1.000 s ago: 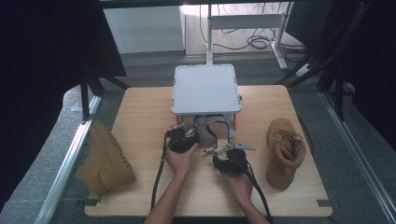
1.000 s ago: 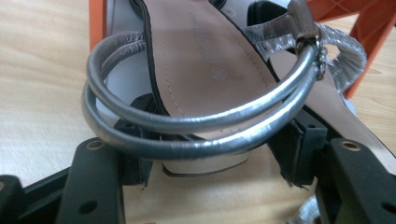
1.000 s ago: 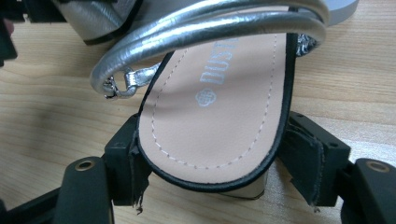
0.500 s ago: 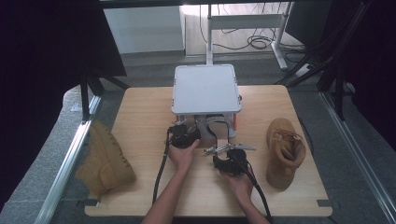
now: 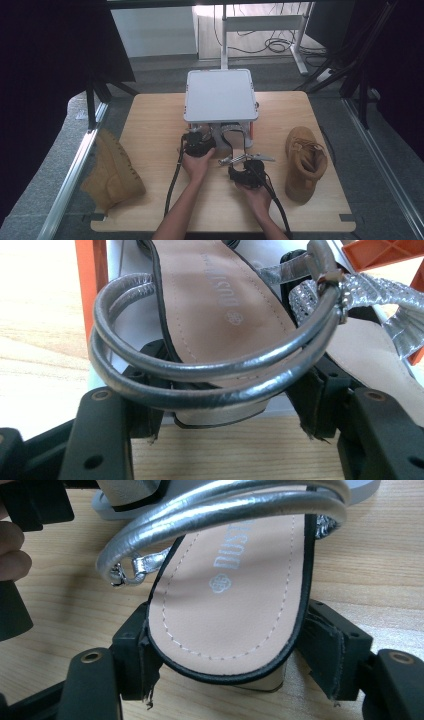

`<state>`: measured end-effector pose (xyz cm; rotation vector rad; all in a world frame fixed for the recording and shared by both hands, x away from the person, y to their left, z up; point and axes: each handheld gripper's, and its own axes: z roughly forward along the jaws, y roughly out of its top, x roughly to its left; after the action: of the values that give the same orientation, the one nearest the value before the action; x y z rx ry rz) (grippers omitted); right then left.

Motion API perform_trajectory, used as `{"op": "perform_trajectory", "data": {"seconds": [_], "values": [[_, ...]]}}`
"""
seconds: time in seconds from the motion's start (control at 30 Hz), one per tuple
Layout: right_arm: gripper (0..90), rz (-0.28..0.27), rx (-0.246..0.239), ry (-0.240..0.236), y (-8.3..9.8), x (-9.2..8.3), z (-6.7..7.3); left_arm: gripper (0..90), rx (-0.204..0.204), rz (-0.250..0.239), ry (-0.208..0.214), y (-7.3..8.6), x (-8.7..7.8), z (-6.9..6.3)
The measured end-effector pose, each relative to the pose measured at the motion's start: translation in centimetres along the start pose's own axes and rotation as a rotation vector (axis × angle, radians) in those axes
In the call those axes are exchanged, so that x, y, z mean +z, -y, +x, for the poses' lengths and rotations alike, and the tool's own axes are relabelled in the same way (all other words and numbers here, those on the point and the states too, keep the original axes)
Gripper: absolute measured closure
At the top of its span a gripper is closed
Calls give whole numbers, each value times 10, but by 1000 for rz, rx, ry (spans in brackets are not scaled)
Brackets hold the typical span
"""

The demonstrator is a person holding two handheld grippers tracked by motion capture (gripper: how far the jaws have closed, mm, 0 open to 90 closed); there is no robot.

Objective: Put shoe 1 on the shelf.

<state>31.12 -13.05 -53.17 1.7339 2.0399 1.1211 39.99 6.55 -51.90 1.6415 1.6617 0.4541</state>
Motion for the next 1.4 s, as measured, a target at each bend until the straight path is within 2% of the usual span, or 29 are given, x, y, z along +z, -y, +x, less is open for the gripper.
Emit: {"op": "perform_trajectory", "data": {"seconds": [0.37,0.93,1.4], "values": [[314,3,2,4,-1,0,0,383,15,7,-13,0,1,-2],[326,12,78,-34,-12,1,-4,381,19,15,-10,0,1,-1],[333,19,102,-33,-24,5,-5,381,21,12,-6,1,1,-1]]}}
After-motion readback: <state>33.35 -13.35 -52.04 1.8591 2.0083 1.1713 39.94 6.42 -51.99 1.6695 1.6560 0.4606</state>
